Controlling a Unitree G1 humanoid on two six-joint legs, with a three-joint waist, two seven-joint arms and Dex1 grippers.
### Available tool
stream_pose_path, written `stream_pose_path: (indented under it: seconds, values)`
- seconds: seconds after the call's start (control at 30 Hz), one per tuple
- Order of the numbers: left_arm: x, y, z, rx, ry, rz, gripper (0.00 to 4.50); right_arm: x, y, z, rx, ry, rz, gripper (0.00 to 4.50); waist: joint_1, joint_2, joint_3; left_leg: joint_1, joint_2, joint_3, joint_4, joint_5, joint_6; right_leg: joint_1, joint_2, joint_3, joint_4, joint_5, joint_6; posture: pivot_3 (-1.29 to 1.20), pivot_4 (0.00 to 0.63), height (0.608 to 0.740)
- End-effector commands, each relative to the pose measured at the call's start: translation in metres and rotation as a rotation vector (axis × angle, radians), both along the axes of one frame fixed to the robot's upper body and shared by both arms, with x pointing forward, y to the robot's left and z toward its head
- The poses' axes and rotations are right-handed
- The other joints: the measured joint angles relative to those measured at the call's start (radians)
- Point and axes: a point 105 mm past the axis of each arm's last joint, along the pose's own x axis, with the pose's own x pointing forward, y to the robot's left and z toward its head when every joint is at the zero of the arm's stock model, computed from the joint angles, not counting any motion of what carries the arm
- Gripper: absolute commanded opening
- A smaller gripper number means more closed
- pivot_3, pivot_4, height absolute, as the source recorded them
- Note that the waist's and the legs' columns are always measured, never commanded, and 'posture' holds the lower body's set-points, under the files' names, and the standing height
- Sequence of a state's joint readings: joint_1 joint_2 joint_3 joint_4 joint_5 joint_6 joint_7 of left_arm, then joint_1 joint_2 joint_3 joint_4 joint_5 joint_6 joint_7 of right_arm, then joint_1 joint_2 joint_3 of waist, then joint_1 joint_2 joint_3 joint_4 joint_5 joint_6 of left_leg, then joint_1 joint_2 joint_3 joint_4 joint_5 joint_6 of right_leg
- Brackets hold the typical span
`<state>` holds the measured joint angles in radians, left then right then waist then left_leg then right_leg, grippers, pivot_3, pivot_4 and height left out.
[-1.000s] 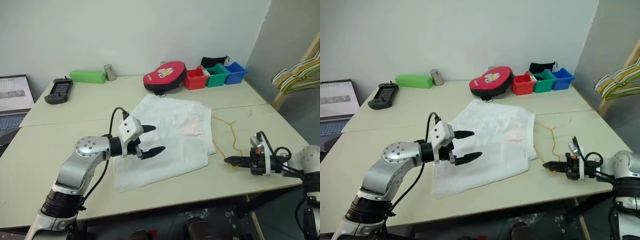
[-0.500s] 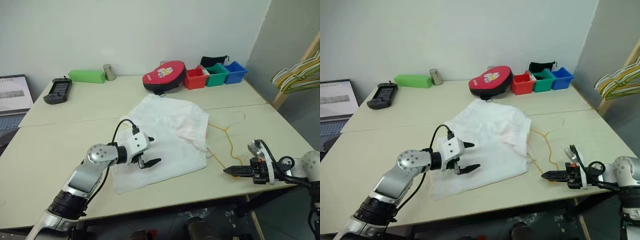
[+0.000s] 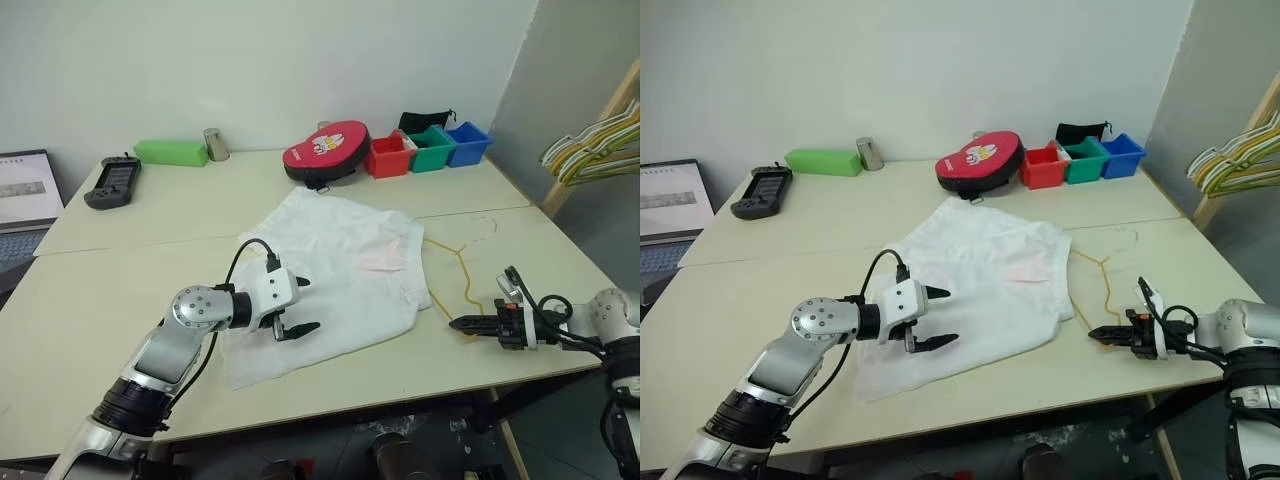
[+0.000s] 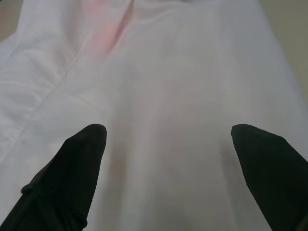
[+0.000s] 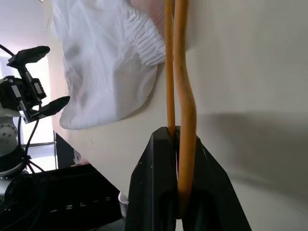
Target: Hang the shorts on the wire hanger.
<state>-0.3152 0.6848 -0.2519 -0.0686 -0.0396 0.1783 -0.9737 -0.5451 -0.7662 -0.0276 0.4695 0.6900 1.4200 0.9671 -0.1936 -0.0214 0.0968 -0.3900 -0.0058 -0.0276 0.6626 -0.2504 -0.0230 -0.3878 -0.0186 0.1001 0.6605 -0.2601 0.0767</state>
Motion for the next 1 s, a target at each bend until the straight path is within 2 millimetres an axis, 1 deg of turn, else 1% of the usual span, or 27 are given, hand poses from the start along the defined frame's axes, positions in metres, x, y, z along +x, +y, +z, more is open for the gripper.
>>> stream_pose_path:
  seconds: [0.03,0.13,0.27,0.53,0.77,0.87,1.0]
  values:
    - [-0.003,0.000,0.001,0.042,-0.038,-0.041,4.45,0.007,-0.001,0.012,0.014,-0.040,0.021,0.00,0.000,0.000,0.000,0.000,0.000,0.000,0.000,0.000,0.000,0.000,0.000,0.000,0.000,0.000,0.000,-0.13,0.029,0.740]
    - [-0.004,0.000,0.000,0.044,-0.043,-0.047,4.45,0.006,0.004,0.020,0.066,-0.044,0.052,0.00,0.000,0.000,0.000,0.000,0.000,0.000,0.000,0.000,0.000,0.000,0.000,0.000,0.000,0.000,0.000,-0.13,0.026,0.740]
    - [-0.004,0.001,0.001,0.043,-0.051,-0.052,4.45,0.018,0.005,0.034,0.177,-0.014,-0.014,0.00,-0.003,0.001,0.000,0.000,0.000,0.000,0.000,0.000,0.000,-0.001,0.000,0.000,0.001,0.000,0.000,-0.12,0.022,0.740]
    - [-0.008,0.001,0.004,0.022,-0.049,-0.063,4.45,0.019,0.005,0.041,0.316,0.123,-0.099,0.00,0.002,0.001,-0.001,-0.001,0.000,-0.001,0.000,0.000,0.000,0.000,0.000,-0.001,0.001,0.000,0.000,-0.12,0.016,0.740]
    - [-0.008,-0.001,0.005,0.021,-0.057,-0.078,4.45,0.022,0.014,0.036,0.293,0.129,-0.069,0.00,-0.002,0.002,-0.001,0.000,0.000,-0.001,0.000,0.000,0.000,0.000,0.000,-0.001,0.002,0.000,0.000,-0.12,0.010,0.740]
    - [-0.007,-0.002,0.007,0.015,-0.065,-0.083,4.45,0.031,0.015,0.034,0.267,0.091,-0.078,0.00,-0.002,0.003,-0.002,0.000,0.000,-0.001,0.000,0.000,0.000,0.000,0.000,-0.001,0.002,0.000,0.000,-0.12,0.009,0.740]
    - [-0.009,-0.004,0.008,0.006,-0.066,-0.096,4.45,0.040,0.015,0.037,0.274,0.074,-0.102,0.00,-0.001,0.004,-0.003,0.000,0.000,0.000,0.000,0.000,0.000,0.000,0.000,0.000,0.002,0.000,0.000,-0.11,0.006,0.740]
